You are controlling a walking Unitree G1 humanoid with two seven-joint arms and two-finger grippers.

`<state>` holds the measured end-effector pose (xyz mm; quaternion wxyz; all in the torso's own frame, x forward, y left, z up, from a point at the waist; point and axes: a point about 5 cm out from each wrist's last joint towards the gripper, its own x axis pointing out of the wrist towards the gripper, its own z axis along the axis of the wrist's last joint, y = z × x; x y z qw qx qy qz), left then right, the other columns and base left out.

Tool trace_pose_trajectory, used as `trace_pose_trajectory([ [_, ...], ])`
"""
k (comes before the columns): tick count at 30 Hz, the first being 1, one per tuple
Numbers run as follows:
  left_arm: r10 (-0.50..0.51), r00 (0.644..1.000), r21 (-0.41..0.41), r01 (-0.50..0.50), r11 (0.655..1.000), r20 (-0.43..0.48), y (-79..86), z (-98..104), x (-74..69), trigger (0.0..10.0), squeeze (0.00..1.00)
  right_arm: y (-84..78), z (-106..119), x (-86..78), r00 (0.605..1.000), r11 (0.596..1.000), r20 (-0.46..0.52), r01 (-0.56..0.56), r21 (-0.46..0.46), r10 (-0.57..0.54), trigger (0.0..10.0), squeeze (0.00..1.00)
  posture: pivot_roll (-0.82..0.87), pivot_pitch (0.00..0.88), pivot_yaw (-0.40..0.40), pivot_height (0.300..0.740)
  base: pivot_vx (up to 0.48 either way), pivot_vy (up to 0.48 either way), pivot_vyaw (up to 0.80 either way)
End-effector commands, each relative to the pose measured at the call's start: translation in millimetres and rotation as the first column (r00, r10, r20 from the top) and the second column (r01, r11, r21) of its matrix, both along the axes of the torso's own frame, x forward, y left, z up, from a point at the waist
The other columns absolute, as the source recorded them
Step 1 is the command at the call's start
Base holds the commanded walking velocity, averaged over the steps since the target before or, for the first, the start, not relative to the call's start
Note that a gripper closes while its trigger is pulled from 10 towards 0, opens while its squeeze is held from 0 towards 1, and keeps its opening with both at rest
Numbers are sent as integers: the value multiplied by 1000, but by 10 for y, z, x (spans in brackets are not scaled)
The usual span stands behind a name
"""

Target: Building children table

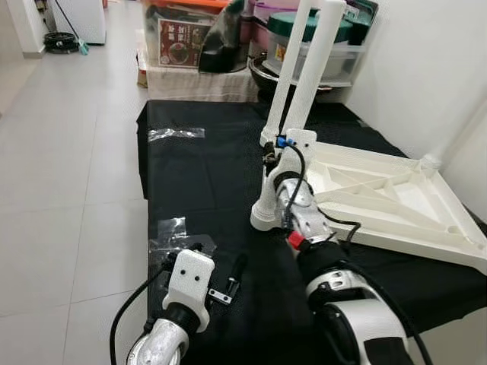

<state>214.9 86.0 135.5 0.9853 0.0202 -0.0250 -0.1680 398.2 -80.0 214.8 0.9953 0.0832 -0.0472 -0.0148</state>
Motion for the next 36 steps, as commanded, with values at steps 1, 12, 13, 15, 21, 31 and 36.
trace_pose_trajectory([
  [1,-11,1000,3,12,1000,-21,-24,-29,-5,10000,0,11,27,-18,996,997,68,-68,47,65,10000,1000,107,42,-145,740,0,0,0],
  [12,-11,1000,0,11,1000,-20,-18,-33,7,10000,0,68,-128,-509,170,167,66,-985,45,983,10000,0,100,41,-143,740,0,0,0],
  [13,-11,1000,0,11,1000,-20,-18,-33,7,10000,0,68,-128,-509,170,167,66,-985,45,983,10000,0,100,41,-143,740,0,0,0],
  [15,-10,1000,1,10,1000,-20,-19,-34,8,10000,0,53,-86,-501,96,95,51,-995,29,994,10000,0,109,43,-145,740,0,0,0],
  [21,-8,1000,1,8,1000,-22,-21,-40,4,10000,0,214,-12,-339,225,228,57,-972,-50,973,0,0,112,40,-144,740,0,0,0],
  [31,-9,1000,-3,9,1000,-27,-22,-54,-3,10000,0,-183,-3,55,862,851,-51,-507,-137,505,0,0,104,36,-141,740,0,0,0],
  [36,-16,999,1,16,1000,-31,-24,-66,-6,10000,0,-509,-177,46,993,996,-99,-63,-59,57,0,0,103,28,-137,740,0,0,0],
])
